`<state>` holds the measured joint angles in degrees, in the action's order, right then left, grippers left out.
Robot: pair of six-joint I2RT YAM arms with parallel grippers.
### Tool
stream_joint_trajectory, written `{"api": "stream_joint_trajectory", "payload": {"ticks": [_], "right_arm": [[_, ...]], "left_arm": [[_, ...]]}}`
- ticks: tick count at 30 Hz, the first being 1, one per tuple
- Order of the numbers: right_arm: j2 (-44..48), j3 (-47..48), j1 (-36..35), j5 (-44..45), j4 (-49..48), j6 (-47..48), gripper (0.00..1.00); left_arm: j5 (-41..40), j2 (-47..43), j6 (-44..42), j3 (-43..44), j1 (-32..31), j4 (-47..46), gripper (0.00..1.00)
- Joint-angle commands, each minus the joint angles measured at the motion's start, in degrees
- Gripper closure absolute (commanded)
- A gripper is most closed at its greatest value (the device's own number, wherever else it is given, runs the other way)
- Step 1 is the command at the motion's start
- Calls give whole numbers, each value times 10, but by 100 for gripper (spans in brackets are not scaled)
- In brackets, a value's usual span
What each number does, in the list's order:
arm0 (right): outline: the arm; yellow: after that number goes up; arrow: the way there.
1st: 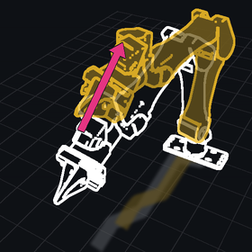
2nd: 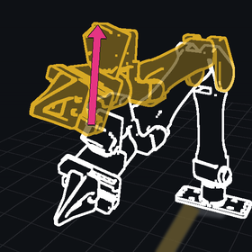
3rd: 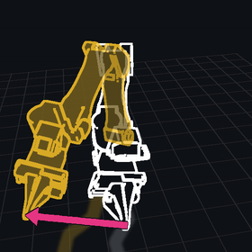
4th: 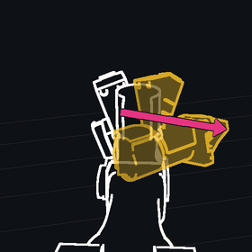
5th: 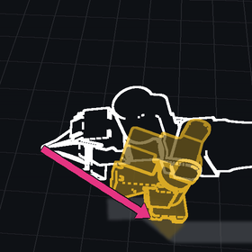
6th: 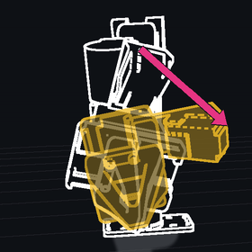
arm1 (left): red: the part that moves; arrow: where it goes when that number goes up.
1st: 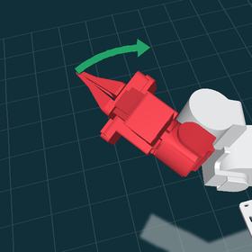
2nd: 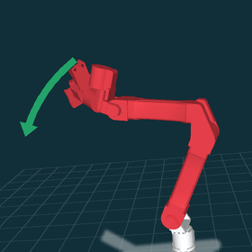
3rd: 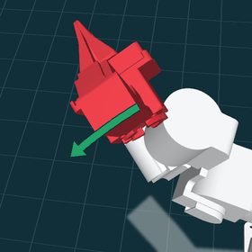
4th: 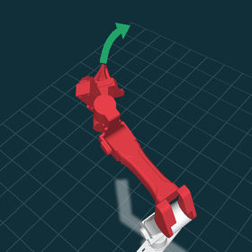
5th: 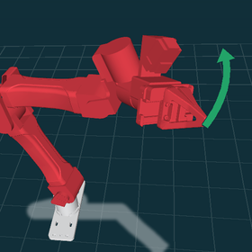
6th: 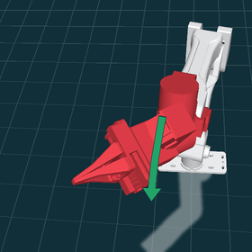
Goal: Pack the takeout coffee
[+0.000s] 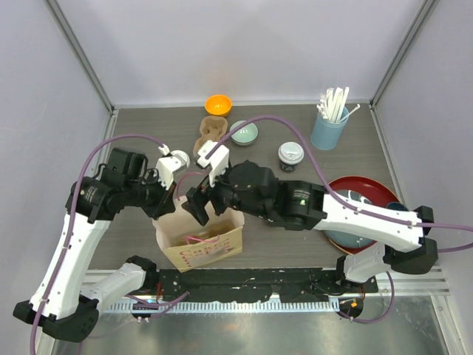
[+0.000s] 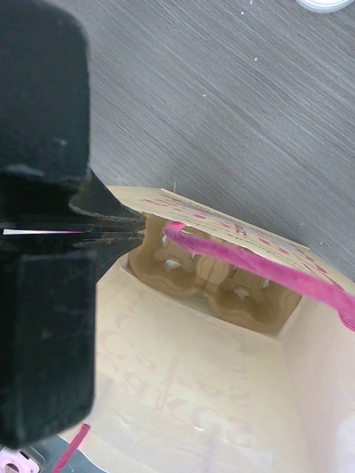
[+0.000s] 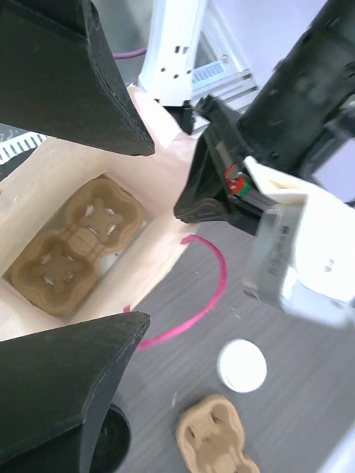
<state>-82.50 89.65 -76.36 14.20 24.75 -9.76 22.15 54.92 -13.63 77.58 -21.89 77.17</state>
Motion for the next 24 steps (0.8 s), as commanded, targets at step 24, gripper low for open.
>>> {"api": "stream_joint_trajectory", "payload": {"ticks": [24], "right_arm": [[173,-184,474,-51,122,-5,26]], "left_arm": [[-15,-31,9,-3,83,-3,100]]}}
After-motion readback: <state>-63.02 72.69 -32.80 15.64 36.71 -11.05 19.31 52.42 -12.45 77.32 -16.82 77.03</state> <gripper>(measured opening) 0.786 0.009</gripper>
